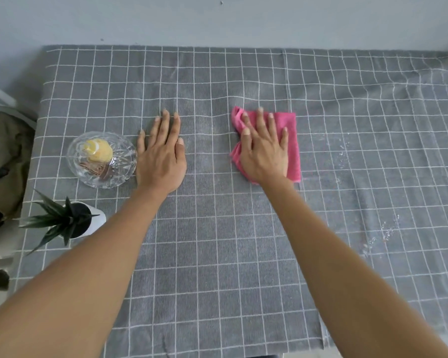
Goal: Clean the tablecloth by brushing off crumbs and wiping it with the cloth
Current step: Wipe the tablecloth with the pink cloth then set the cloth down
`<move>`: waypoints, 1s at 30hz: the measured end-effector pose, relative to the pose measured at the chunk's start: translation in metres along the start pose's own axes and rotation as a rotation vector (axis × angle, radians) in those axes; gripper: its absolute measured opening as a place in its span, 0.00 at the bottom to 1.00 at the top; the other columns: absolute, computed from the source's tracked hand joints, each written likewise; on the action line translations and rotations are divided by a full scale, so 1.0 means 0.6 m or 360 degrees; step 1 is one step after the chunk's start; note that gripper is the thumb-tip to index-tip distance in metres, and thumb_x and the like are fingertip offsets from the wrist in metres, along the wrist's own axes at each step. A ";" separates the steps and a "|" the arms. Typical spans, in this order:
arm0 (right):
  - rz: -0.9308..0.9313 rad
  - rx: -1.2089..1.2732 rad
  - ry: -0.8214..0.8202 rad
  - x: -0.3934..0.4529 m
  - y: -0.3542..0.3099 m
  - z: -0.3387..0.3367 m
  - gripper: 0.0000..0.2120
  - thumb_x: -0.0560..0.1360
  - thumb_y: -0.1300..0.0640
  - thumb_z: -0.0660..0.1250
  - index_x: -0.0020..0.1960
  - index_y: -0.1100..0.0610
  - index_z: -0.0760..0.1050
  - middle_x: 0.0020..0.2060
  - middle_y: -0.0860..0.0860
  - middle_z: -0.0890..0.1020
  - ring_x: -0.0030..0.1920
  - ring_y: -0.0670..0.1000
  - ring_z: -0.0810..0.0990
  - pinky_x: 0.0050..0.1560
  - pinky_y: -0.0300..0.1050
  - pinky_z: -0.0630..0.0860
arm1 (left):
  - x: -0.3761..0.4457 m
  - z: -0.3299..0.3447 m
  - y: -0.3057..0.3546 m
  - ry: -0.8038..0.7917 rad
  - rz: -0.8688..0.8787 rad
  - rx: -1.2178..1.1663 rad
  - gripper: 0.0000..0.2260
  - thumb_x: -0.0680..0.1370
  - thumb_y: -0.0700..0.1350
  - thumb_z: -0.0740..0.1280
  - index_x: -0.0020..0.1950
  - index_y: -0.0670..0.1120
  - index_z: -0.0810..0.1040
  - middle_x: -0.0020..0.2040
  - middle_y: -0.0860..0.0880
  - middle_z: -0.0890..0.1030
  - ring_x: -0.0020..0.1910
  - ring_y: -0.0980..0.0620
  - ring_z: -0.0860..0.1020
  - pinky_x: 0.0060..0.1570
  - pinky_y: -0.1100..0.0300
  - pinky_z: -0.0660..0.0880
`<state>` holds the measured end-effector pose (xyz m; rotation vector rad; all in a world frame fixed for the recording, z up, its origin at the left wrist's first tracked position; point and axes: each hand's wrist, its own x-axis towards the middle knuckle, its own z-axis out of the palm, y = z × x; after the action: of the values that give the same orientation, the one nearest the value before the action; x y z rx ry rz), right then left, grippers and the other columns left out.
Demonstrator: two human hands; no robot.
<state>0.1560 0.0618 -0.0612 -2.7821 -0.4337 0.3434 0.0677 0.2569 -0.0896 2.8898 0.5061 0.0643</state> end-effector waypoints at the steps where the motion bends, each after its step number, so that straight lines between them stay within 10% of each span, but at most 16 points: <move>1: -0.0059 -0.0008 -0.0022 -0.015 -0.020 0.009 0.24 0.82 0.44 0.38 0.78 0.42 0.45 0.78 0.45 0.43 0.77 0.49 0.39 0.75 0.55 0.34 | 0.000 -0.001 0.000 0.0004 0.0001 -0.0002 0.24 0.83 0.49 0.45 0.79 0.50 0.46 0.79 0.51 0.47 0.78 0.53 0.46 0.75 0.47 0.43; 9: -0.0302 -0.0057 -0.0022 -0.063 -0.028 0.030 0.23 0.83 0.45 0.38 0.78 0.42 0.44 0.78 0.44 0.44 0.77 0.47 0.40 0.76 0.53 0.36 | 0.000 -0.004 0.000 0.0004 0.0015 -0.0017 0.23 0.83 0.49 0.45 0.79 0.50 0.47 0.79 0.50 0.48 0.78 0.54 0.46 0.75 0.47 0.43; 20: 0.0256 -0.0031 0.0046 -0.099 0.060 0.009 0.24 0.83 0.45 0.37 0.77 0.42 0.40 0.78 0.46 0.42 0.77 0.49 0.38 0.75 0.57 0.35 | -0.084 -0.015 0.002 -0.0192 0.0148 -0.0141 0.24 0.82 0.52 0.39 0.78 0.48 0.43 0.78 0.52 0.42 0.77 0.56 0.41 0.75 0.49 0.38; 30: -0.0268 -0.0049 -0.0096 -0.213 -0.090 0.076 0.24 0.83 0.45 0.38 0.78 0.42 0.41 0.78 0.45 0.42 0.77 0.48 0.37 0.74 0.57 0.34 | -0.217 -0.026 -0.032 -0.0114 0.0032 -0.0100 0.25 0.81 0.50 0.39 0.78 0.46 0.45 0.78 0.51 0.46 0.77 0.56 0.43 0.75 0.53 0.41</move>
<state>0.0109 0.0804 -0.0616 -2.7457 -0.6878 0.3846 -0.0624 0.2333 -0.0794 2.8246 0.4535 -0.0196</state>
